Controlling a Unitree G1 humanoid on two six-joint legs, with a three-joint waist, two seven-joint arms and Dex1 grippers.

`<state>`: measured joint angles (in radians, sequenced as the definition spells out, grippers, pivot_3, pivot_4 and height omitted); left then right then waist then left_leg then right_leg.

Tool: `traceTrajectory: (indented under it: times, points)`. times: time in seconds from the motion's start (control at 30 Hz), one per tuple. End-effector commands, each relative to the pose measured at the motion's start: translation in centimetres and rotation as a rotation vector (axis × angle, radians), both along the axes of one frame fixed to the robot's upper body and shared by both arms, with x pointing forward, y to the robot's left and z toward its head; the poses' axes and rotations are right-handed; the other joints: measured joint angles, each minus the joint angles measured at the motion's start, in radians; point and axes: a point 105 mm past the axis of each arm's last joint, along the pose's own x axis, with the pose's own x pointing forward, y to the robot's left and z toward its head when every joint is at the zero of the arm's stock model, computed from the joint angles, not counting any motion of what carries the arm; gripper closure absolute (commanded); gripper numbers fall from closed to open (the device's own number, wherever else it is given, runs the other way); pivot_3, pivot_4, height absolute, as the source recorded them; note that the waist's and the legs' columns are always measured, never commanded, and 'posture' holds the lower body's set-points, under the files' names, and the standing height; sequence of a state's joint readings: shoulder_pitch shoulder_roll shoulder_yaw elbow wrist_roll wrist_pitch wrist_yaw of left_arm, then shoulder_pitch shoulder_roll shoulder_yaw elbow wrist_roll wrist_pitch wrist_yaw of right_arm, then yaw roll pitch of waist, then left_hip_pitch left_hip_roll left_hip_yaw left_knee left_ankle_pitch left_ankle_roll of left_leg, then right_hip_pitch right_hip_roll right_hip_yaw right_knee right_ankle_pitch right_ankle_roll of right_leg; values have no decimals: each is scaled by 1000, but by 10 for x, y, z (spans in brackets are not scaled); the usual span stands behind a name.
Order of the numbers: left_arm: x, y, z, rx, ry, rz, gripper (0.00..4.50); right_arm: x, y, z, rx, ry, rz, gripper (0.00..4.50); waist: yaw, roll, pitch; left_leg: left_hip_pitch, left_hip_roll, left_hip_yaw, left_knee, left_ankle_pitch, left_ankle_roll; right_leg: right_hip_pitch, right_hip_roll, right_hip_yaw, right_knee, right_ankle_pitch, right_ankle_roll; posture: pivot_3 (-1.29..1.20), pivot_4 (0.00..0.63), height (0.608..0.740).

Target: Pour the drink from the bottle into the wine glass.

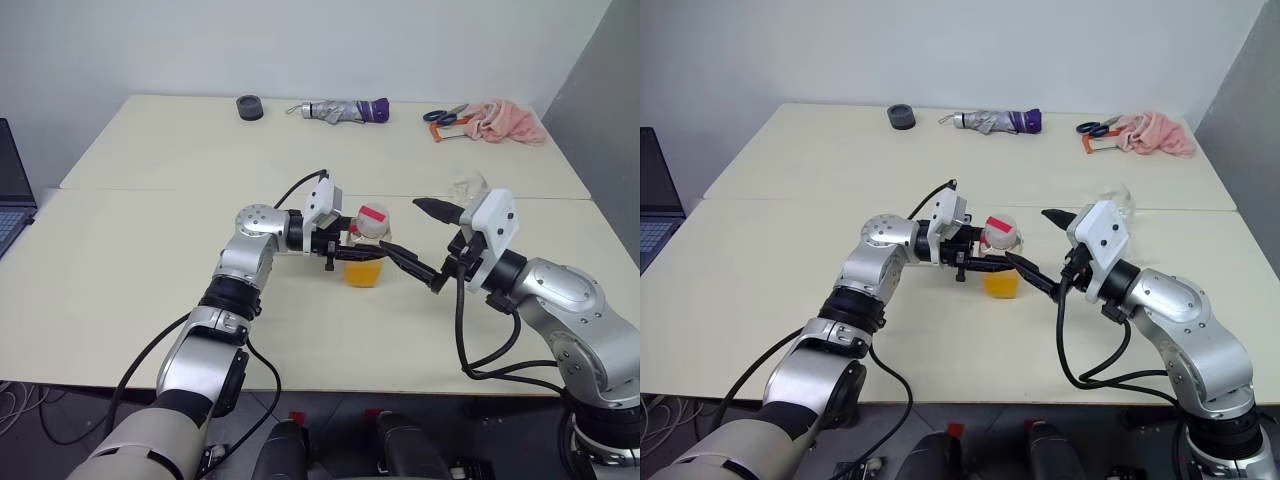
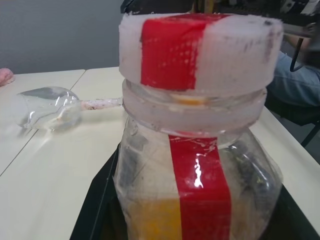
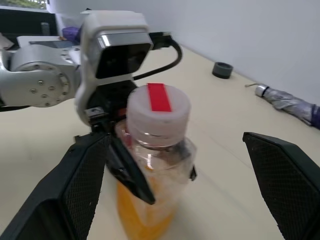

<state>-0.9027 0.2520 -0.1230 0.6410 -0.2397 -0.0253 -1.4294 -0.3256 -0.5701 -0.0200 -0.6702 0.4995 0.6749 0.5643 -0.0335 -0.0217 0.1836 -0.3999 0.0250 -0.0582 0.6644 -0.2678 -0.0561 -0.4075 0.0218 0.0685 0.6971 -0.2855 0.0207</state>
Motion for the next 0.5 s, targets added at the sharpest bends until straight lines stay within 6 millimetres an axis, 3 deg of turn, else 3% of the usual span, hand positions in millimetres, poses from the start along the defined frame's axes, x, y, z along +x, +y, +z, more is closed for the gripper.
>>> traceTrajectory:
  times: [0.03, 0.2, 0.5]
  points:
    - [-1, -1, 11, -25, -39, -11, 2760, -8, 11, 18, 31, -69, 34, 0, 0, 0, 0, 0, 0, 0, 0, 0, 0, 0, 0, 0, 0, 0, 0, 0, 150, 740]
    - [-1, -1, 10, -23, -36, -16, 2760, 5, 23, 28, 54, -138, -19, 0, -1, 0, 0, 0, 0, 0, 0, 0, 0, 0, 0, 0, 0, 0, 0, 0, 150, 740]
    - [-2, -2, 10, -26, -36, -20, 2760, 14, 34, 21, 11, -183, -36, 0, 0, 0, 0, 0, 0, 0, 0, 0, 0, 0, 0, 0, 0, 0, 0, 0, 150, 740]
